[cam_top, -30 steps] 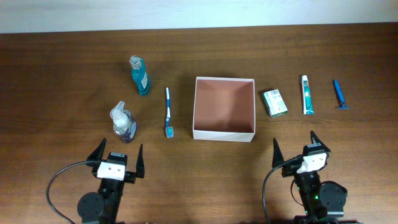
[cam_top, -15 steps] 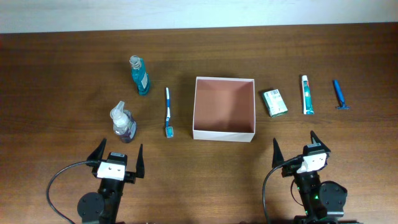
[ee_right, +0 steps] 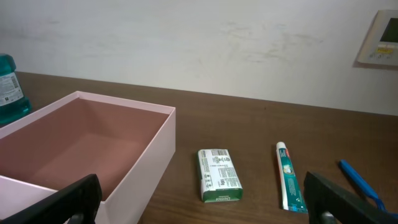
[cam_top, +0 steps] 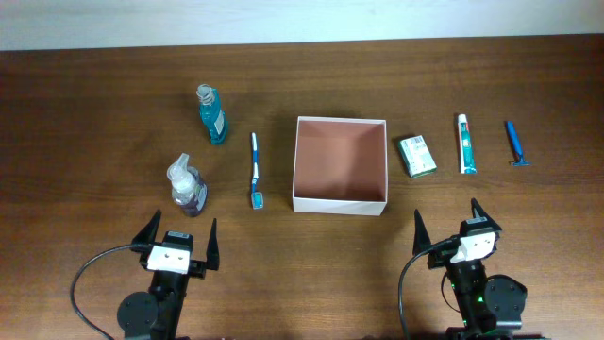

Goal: Pack container

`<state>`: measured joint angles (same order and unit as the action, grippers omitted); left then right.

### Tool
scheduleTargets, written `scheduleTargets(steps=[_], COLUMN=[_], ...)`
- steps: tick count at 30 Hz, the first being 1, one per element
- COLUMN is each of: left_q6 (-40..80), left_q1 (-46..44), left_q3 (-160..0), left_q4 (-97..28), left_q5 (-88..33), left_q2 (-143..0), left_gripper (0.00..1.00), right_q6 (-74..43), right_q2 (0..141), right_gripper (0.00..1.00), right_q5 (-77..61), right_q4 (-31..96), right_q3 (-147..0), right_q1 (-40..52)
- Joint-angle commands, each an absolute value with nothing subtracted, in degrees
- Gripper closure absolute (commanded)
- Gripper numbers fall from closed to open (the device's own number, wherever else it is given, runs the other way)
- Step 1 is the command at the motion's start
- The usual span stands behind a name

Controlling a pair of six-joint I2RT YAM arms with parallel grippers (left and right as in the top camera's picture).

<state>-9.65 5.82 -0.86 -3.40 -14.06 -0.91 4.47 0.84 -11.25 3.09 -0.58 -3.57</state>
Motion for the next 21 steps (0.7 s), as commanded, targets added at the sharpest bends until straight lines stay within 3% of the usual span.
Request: scheduleTargets(steps=[1, 9, 16, 21], left_q6=[-10.41, -10.39, -9.74, -8.45], left_q1=[6.17, 6.17, 6.11, 6.17], left_q3=[-0.58, -0.58, -1.8, -11.31], left_q4=[-3.51, -3.49, 1.3, -4.05], left_q5=[-13.65, -13.69, -30.37, -31.68], left_q2=[-0.67, -0.67, -0.67, -1.15], left_gripper=[0.01, 0.01, 0.01, 0.01], right_q6=[4.27, 4.27, 4.25, 4.27], right_q2=[0.21, 0.21, 0.21, 0.21], right_gripper=[0.01, 0.01, 0.01, 0.01], right_q5=[-10.7, -10.7, -10.7, -10.7], right_q4=[3.55, 3.55, 3.55, 3.55], right_q3=[-0.32, -0.32, -0.32, -0.32], right_q1=[-3.88, -3.88, -3.88, -3.88])
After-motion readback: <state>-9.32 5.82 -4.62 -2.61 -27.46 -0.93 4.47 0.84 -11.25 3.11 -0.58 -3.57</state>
